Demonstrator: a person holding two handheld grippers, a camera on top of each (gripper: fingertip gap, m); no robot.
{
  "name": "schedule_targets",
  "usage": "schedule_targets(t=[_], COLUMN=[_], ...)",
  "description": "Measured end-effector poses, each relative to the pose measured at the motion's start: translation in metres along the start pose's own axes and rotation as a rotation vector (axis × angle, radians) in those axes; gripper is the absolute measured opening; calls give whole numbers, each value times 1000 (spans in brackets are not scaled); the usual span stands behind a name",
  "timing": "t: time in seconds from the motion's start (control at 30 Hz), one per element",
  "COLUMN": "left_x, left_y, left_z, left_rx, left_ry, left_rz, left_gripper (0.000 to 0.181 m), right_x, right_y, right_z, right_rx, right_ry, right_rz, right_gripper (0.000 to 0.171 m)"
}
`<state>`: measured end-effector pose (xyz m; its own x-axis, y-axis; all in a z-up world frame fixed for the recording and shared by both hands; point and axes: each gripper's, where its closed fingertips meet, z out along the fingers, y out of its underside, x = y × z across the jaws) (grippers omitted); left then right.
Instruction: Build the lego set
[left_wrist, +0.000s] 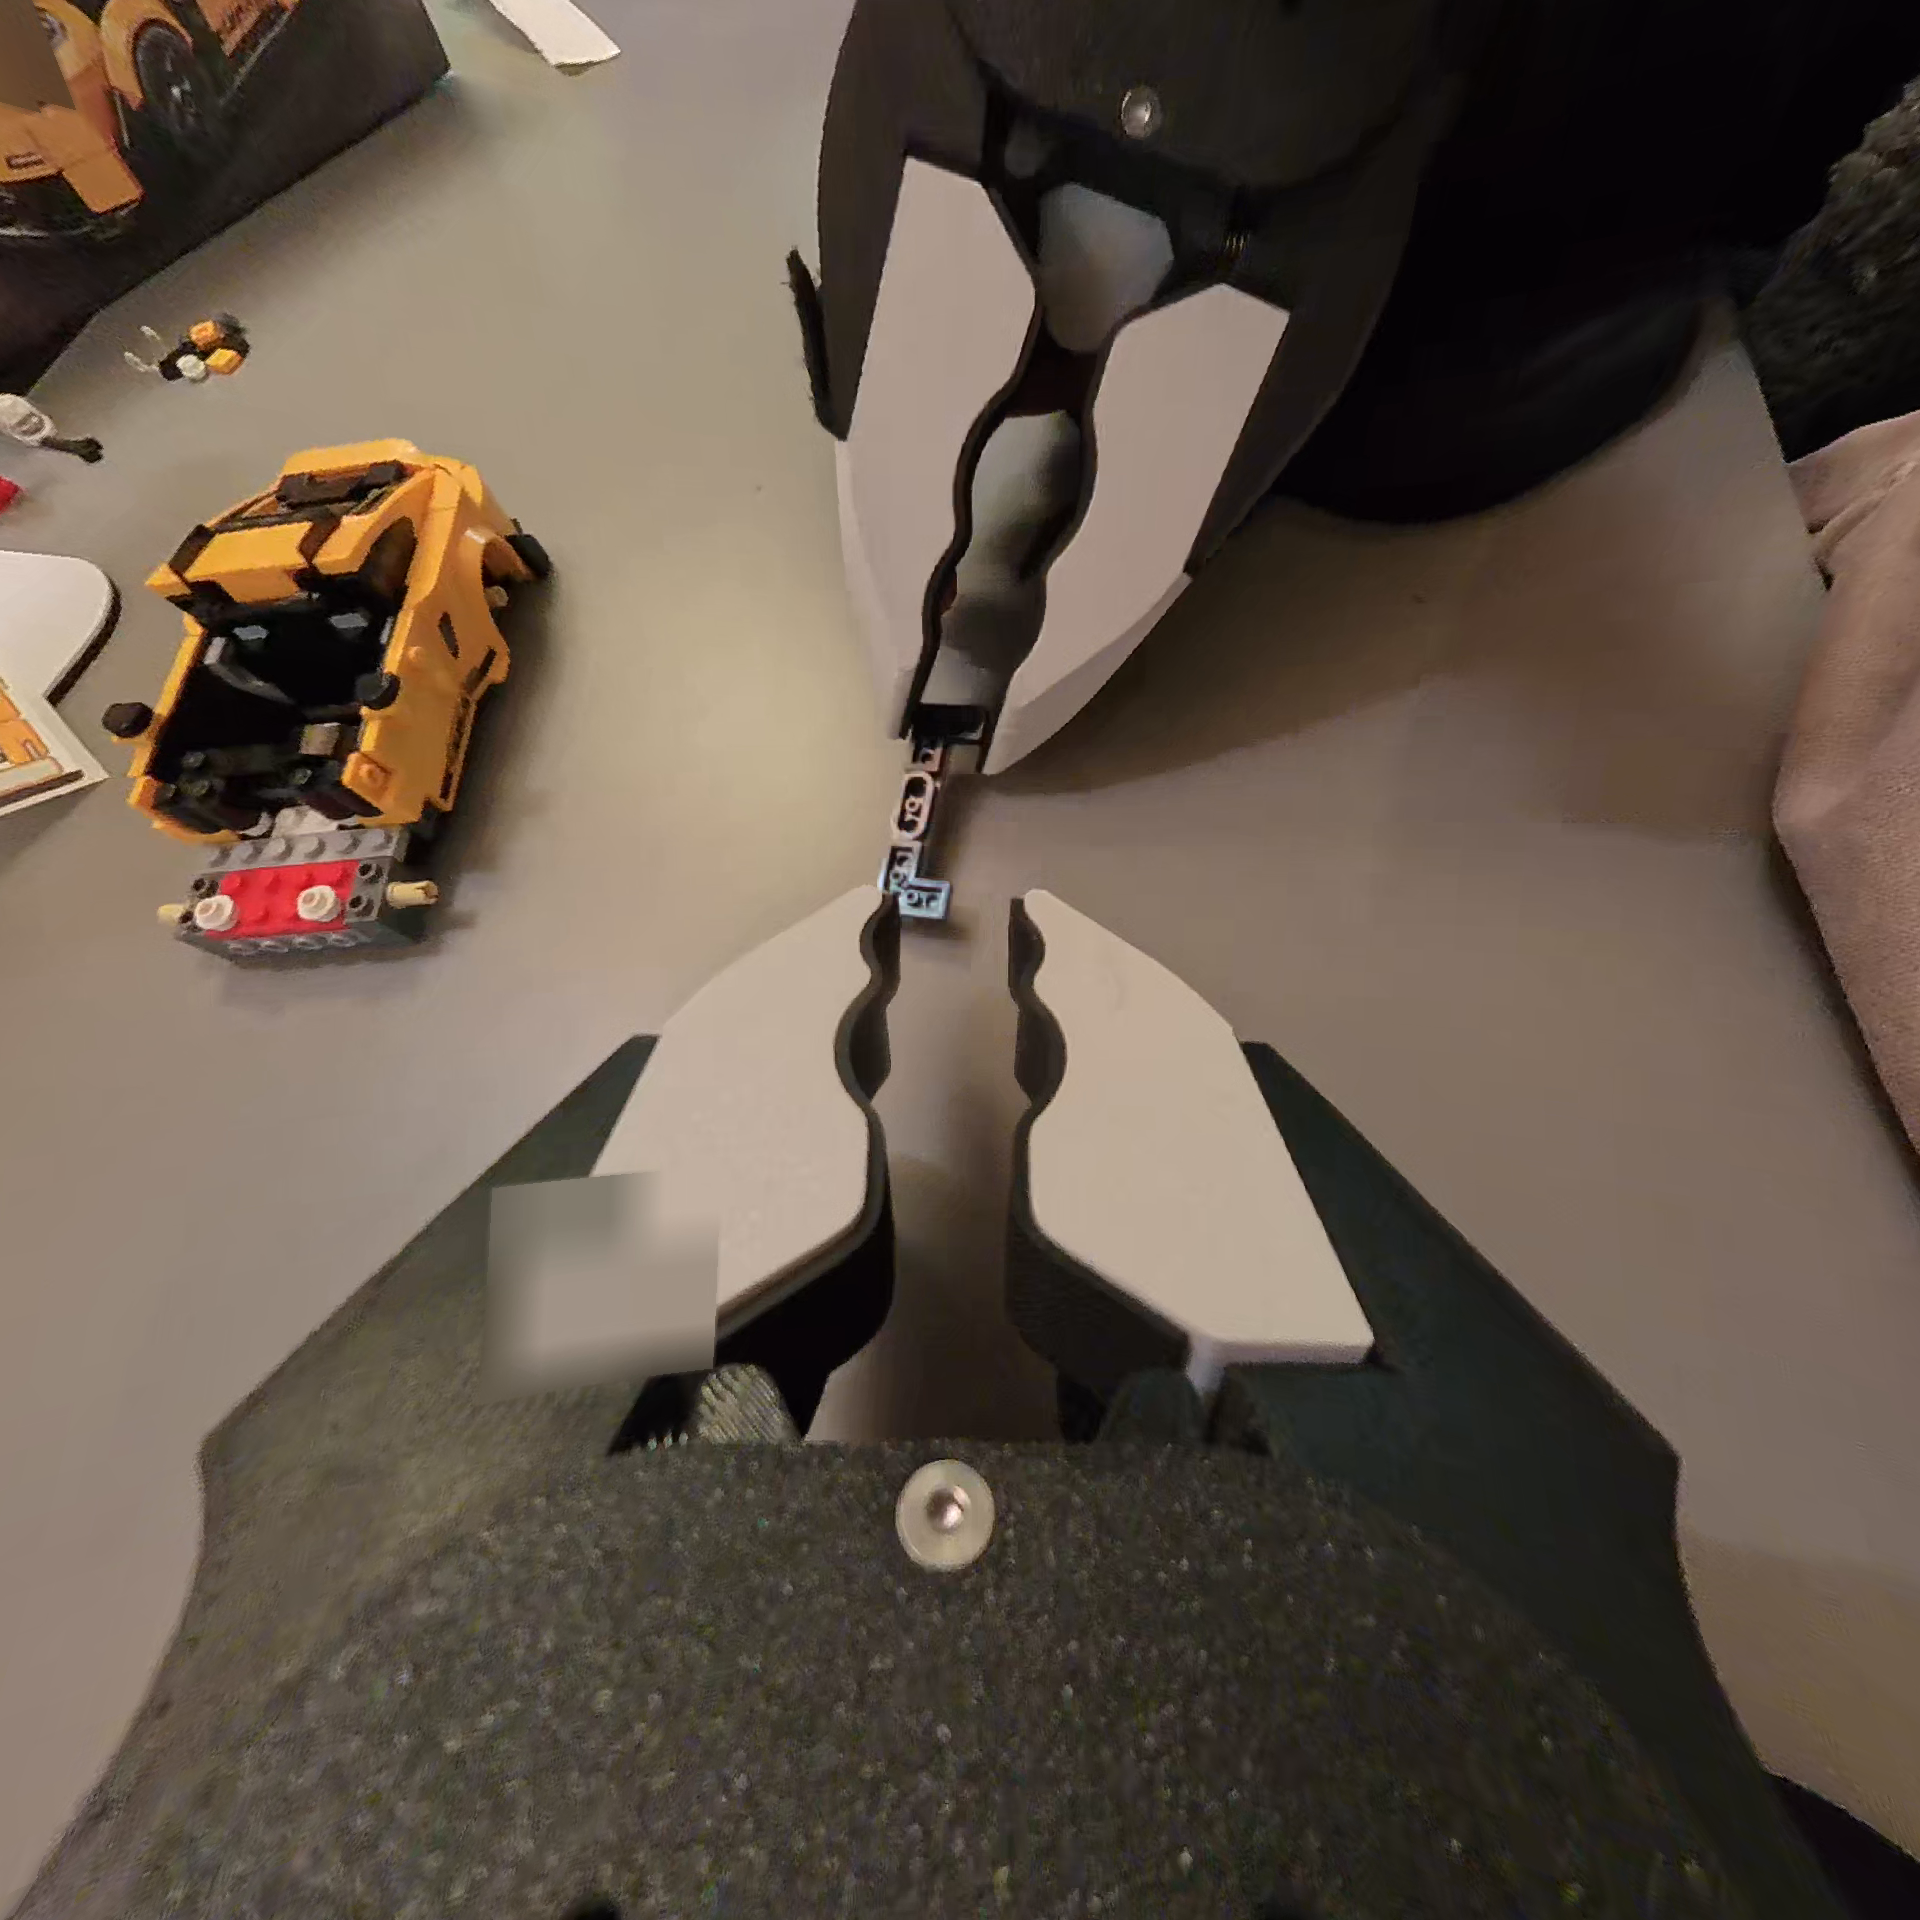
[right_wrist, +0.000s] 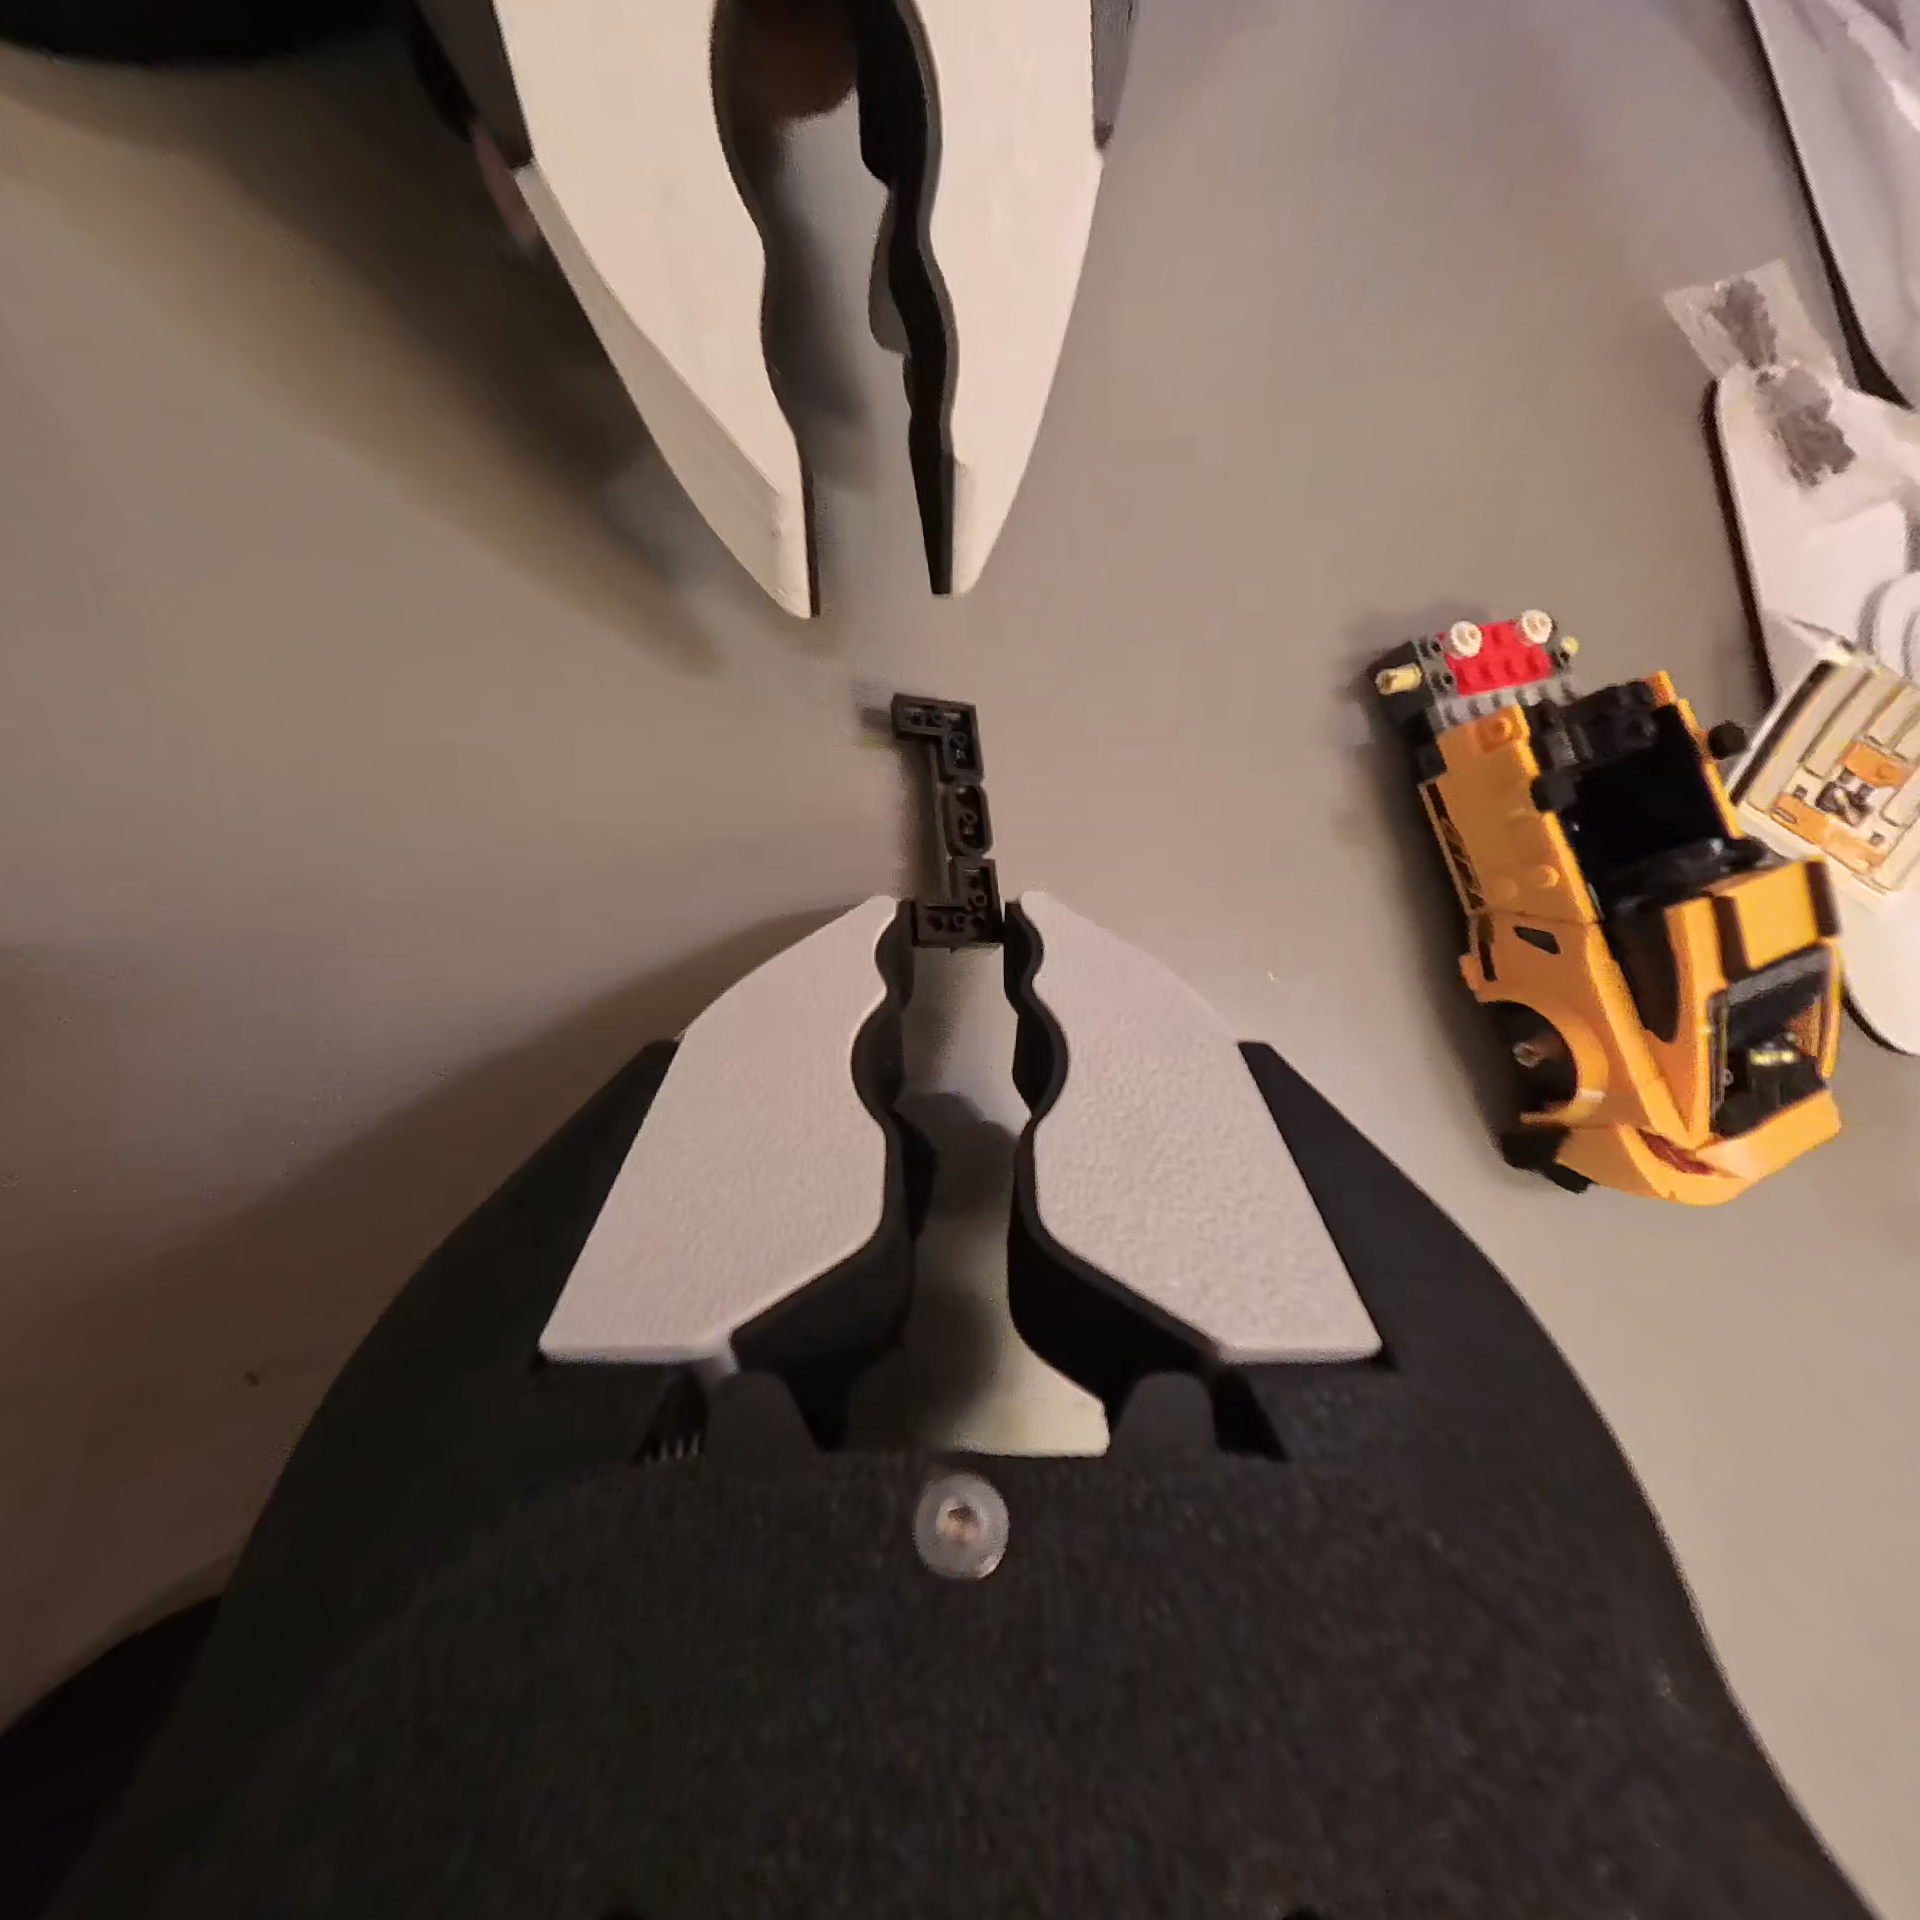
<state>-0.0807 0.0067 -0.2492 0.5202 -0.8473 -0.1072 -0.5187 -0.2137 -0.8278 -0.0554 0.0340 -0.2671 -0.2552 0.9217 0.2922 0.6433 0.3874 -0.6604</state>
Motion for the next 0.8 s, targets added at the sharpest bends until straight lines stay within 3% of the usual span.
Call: schedule_targets(t=[0.3,0.53,0.7,0.8], left_x=[-5,-14,-26,-36], left_y=[-4,-9,-17,-24], left_z=[-4,-10,-18,-27], left_rx=[22,62,119,179], left_ry=[-21,-48,-110,-164], left_rz=[-37,-89,-123,-156], left_gripper=[16,13,1,0], right_x=[14,29,107,158], right_y=[6,-14,-29,-28], right_z=[1,-26,-71,-93], right_rx=[-29,168,381,349], right_ry=[40,14,403,605], right_rz=[74,230,301,182], right_gripper=[18,35,29,26])
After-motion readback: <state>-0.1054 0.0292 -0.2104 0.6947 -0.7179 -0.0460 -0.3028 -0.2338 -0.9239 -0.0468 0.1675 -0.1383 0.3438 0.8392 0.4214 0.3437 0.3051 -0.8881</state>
